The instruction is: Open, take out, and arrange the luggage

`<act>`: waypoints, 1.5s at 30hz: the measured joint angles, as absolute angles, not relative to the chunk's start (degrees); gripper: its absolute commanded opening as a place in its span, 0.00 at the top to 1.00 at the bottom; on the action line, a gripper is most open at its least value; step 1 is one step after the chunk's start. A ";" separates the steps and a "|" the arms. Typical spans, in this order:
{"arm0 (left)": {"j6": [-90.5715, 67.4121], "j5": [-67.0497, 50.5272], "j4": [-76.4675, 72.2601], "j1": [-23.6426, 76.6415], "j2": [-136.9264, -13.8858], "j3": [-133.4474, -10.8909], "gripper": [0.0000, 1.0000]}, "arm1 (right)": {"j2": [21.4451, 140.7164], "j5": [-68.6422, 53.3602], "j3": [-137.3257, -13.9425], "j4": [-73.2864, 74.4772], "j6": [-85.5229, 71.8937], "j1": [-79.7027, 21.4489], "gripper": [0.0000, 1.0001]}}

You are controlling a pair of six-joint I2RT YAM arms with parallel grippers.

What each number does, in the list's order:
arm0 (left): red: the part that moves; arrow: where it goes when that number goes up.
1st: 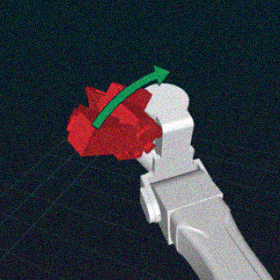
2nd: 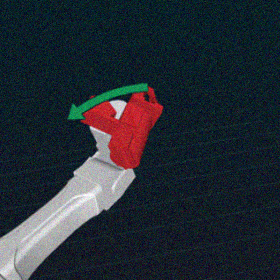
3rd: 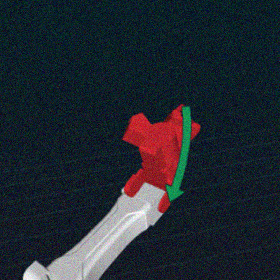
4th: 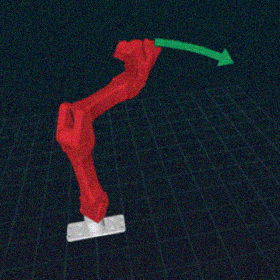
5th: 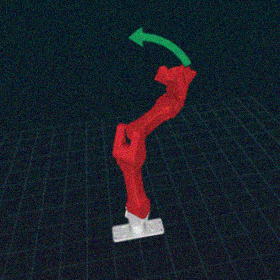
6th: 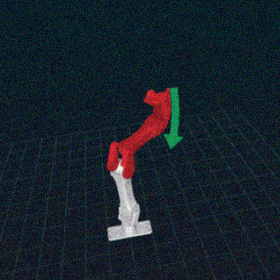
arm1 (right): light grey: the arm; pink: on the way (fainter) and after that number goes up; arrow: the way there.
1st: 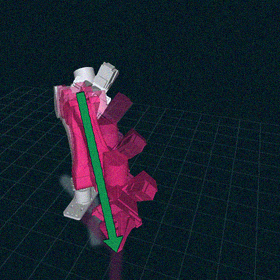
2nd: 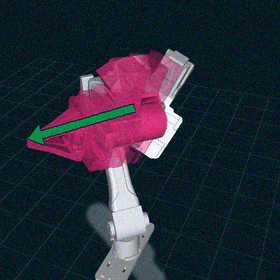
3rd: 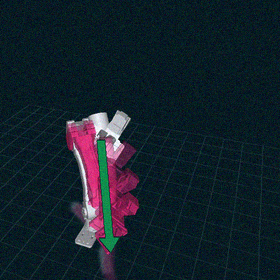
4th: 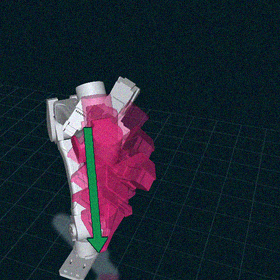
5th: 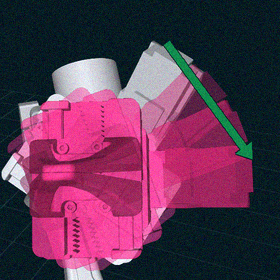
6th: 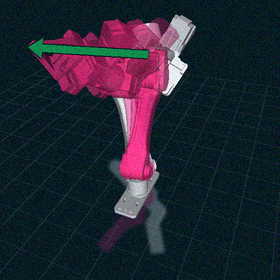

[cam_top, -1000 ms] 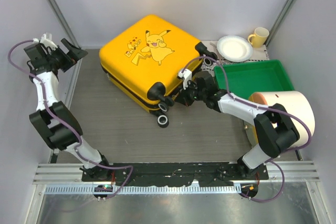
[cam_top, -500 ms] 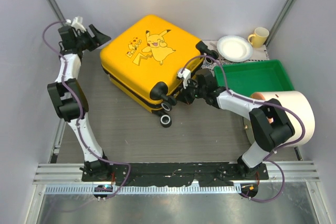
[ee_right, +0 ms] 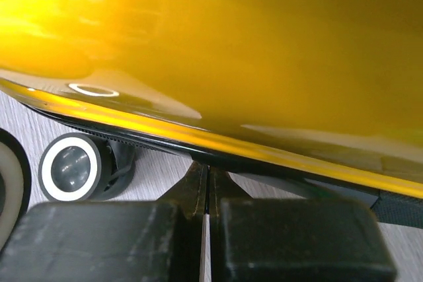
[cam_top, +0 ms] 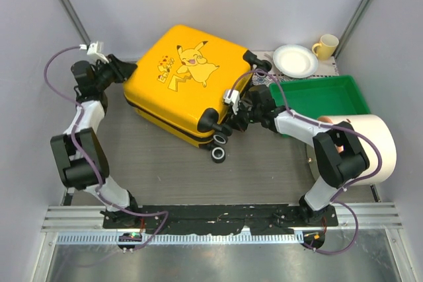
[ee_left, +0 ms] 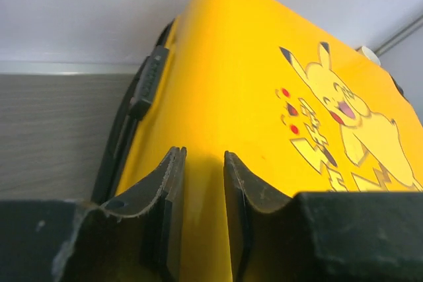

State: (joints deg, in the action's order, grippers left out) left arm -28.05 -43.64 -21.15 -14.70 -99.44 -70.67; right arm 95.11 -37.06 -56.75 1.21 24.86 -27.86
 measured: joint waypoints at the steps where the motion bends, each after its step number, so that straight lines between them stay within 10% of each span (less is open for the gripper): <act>1: -26.83 -42.96 -22.41 -14.50 -96.05 -67.24 0.71 | 95.11 -37.60 -56.80 1.65 26.76 -27.68 0.99; 9: -28.80 -55.64 -23.03 -11.07 -80.14 -50.57 0.72 | 102.15 -44.38 -64.88 5.87 37.52 -26.96 0.99; 15: -28.80 -59.66 -15.18 -16.93 -75.46 -48.47 0.51 | 114.74 -49.23 -79.15 4.34 37.76 -28.01 0.99; 19: -12.05 -59.70 6.81 -19.84 -76.95 -54.63 0.27 | 117.08 -50.46 -81.54 2.70 37.08 -28.38 0.99; 24: 23.81 -56.27 37.04 -15.75 -78.70 -70.70 0.20 | 112.25 -48.60 -73.28 -4.32 34.92 -27.92 0.99; 31: 50.06 -47.44 52.42 -0.75 -78.00 -76.58 0.28 | 100.84 -39.46 -56.10 -19.07 24.64 -28.84 0.99; 45: 52.31 -35.88 51.46 14.72 -84.73 -68.86 0.36 | 97.62 -28.23 -42.22 -40.58 8.40 -35.62 0.99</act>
